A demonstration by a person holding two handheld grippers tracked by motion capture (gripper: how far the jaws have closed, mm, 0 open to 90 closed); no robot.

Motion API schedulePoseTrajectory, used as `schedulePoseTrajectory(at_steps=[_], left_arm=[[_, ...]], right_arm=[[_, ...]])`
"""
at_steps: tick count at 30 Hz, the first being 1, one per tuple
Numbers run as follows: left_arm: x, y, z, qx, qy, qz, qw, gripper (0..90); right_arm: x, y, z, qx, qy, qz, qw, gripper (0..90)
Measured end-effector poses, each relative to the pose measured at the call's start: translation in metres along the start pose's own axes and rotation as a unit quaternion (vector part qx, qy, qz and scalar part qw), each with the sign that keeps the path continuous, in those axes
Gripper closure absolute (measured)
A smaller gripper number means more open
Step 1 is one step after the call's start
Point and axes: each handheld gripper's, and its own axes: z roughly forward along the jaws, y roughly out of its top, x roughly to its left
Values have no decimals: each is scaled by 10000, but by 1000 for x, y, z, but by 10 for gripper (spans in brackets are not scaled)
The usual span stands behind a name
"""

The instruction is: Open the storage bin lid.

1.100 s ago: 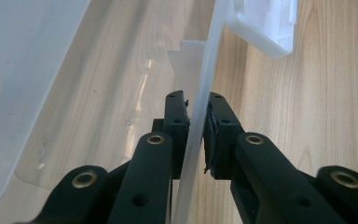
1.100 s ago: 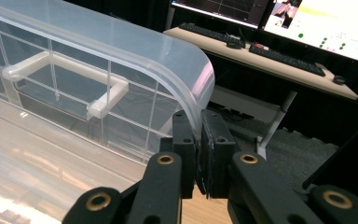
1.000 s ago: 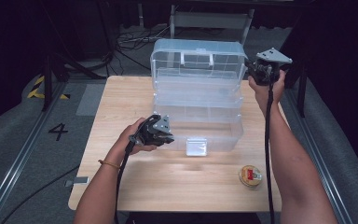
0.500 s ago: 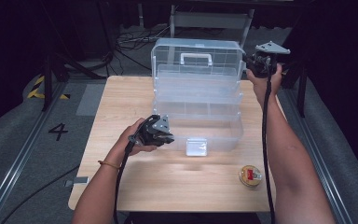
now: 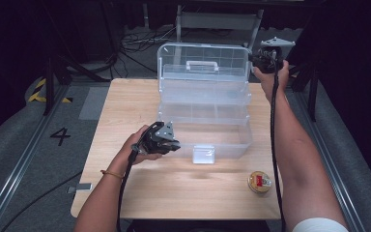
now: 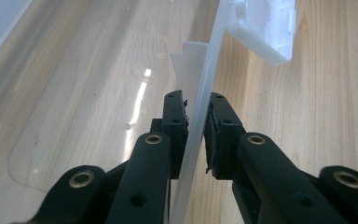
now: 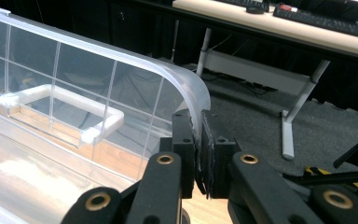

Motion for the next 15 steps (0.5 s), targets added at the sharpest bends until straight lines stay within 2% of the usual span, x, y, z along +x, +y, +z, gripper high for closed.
schedulePoseTrajectory(at_steps=[10, 15], left_arm=[[-6, -1, -1, -3, -51, -23, 10000, 801], [-6, -2, -1, -50, -42, -77, 9999, 796]], right_arm=[[-4, -4, 14, 145, 24, 86, 9999, 852], [-4, -2, 19, 237, 33, 55, 9997, 850]])
